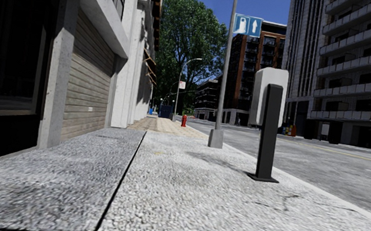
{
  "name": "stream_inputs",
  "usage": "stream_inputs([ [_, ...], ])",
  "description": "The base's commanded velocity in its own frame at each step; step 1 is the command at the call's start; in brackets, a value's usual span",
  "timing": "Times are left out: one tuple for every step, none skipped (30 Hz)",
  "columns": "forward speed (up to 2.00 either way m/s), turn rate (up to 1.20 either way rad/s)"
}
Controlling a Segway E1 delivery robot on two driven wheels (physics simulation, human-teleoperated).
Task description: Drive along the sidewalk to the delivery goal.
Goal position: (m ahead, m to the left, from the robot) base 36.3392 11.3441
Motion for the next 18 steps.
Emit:
stream_inputs([
  [2.0, 0.17],
  [2.0, 0.17],
  [2.0, 0.19],
  [2.0, 0.19],
  [2.0, 0.19],
  [2.0, 0.19],
  [2.0, 0.19],
  [2.0, 0.19],
  [2.0, 0.19],
  [2.0, 0.19],
  [2.0, 0.19],
  [2.0, 0.19],
  [2.0, 0.24],
  [2.0, 0.24],
  [2.0, 0.24],
  [2.0, 0.24],
  [2.0, 0.24],
  [2.0, 0.24],
])
